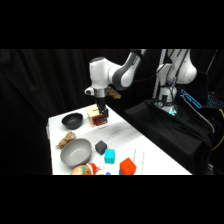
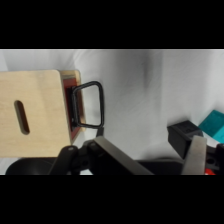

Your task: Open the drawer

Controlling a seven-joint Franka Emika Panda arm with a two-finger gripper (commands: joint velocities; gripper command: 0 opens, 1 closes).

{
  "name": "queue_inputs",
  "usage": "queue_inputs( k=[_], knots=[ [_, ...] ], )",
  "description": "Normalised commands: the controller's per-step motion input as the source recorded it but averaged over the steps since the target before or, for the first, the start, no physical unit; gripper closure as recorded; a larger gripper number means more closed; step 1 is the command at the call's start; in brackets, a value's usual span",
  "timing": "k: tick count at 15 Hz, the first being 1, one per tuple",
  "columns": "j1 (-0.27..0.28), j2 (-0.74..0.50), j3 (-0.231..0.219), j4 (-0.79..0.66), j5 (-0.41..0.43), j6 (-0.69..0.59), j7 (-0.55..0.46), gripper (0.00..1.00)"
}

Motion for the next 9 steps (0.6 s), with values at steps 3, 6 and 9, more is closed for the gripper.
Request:
queue_inputs(
  k=[3, 6, 9],
  knots=[
    [-0.034, 0.03, -0.047, -0.06, -0.065, 0.21, -0.03, 0.0],
    [-0.037, 0.07, -0.041, -0.05, -0.051, 0.24, -0.04, 0.0],
    [-0.034, 0.1, -0.039, -0.05, -0.034, 0.27, -0.05, 0.0]
  ],
)
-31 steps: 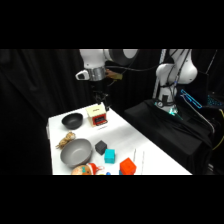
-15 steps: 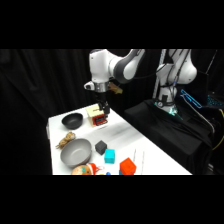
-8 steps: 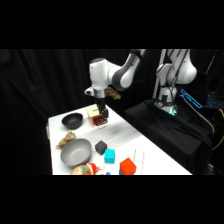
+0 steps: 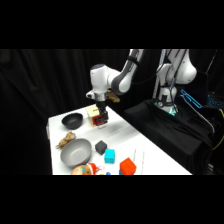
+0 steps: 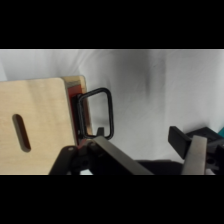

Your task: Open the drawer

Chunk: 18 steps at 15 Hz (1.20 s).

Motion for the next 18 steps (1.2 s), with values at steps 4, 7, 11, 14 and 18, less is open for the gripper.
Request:
queue_inputs(
  k=[4, 7, 11, 14, 18],
  knots=[
    [-0.002, 0.13, -0.07, -0.05, -0.086, 0.3, 0.0, 0.0],
    [0.08, 0.08, -0.15, -0.1, -0.225, 0.32, 0.14, 0.0],
    [0.307, 0.08, -0.366, -0.09, -0.49, 0.32, 0.44, 0.0],
    [0.408, 0.09, -0.379, 0.0, -0.443, 0.19, 0.48, 0.0],
    [0.352, 0.09, -0.253, 0.06, -0.315, 0.09, 0.4, 0.0]
  ],
)
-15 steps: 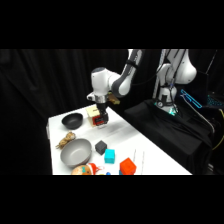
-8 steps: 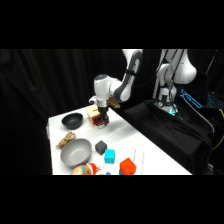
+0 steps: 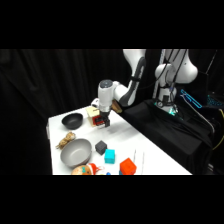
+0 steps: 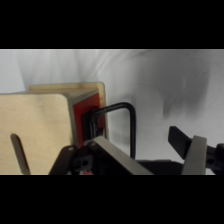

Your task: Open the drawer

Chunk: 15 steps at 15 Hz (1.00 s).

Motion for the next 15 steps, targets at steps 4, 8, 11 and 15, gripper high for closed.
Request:
queue_inputs(
  k=[4, 8, 11, 15],
  knots=[
    [0.222, 0.1, -0.145, 0.09, -0.187, 0.05, 0.27, 0.0],
    [0.13, 0.13, -0.132, 0.1, -0.129, 0.08, 0.19, 0.0],
    [0.074, 0.11, -0.123, 0.08, -0.083, 0.12, 0.12, 0.0],
    [0.06, 0.1, -0.095, 0.08, -0.034, 0.15, 0.06, 0.0]
  ],
)
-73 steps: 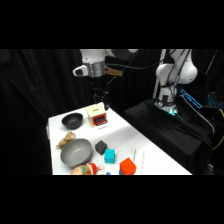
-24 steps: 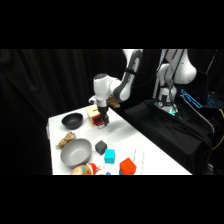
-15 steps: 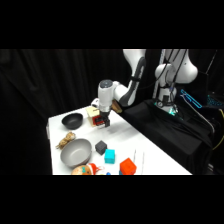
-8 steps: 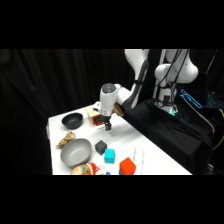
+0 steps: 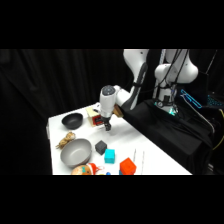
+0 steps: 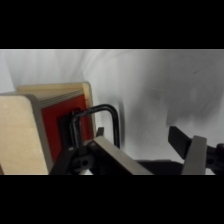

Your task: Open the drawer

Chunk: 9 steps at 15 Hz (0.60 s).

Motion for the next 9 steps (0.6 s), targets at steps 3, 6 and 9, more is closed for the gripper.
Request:
queue_inputs(
  k=[3, 6, 9],
  knots=[
    [0.045, 0.14, -0.071, 0.12, 0.014, 0.15, 0.02, 0.0],
    [0.025, 0.16, -0.068, 0.12, 0.052, 0.17, -0.01, 0.0],
    [0.023, 0.14, -0.076, 0.1, 0.086, 0.18, -0.04, 0.0]
  ],
)
